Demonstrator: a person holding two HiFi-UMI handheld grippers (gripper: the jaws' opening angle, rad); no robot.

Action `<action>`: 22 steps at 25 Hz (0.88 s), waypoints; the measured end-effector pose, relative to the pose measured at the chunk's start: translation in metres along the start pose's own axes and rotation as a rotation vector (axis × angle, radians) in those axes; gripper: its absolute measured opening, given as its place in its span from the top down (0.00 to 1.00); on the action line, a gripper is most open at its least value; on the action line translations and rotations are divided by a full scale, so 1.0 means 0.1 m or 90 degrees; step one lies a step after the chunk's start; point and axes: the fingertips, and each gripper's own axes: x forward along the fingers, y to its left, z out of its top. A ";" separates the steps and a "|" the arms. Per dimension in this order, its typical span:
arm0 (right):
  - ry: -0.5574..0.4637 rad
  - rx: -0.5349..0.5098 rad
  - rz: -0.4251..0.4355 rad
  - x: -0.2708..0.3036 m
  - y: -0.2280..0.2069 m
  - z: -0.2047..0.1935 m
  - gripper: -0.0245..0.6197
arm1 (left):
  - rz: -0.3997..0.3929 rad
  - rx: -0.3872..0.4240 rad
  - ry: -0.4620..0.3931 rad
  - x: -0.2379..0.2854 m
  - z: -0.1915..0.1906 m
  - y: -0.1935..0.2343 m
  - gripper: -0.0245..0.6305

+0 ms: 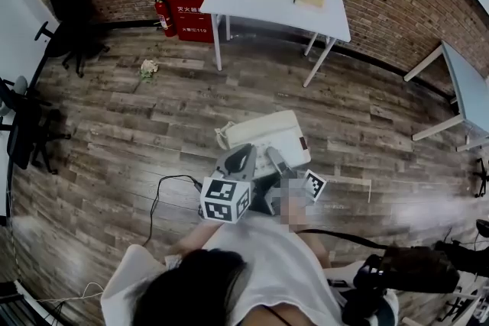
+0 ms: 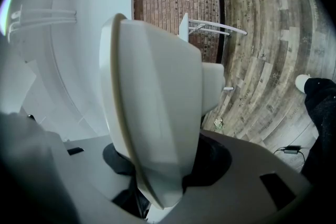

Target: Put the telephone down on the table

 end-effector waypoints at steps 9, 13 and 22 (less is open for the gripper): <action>0.010 0.008 -0.004 0.34 -0.08 0.33 0.61 | 0.019 0.011 0.010 0.38 0.14 0.16 0.90; 0.026 0.003 -0.009 0.52 -0.10 0.51 0.61 | 0.027 0.008 0.013 0.65 0.23 0.22 0.90; 0.036 0.001 -0.006 1.02 -0.11 0.97 0.61 | 0.032 0.006 0.008 1.23 0.49 0.44 0.90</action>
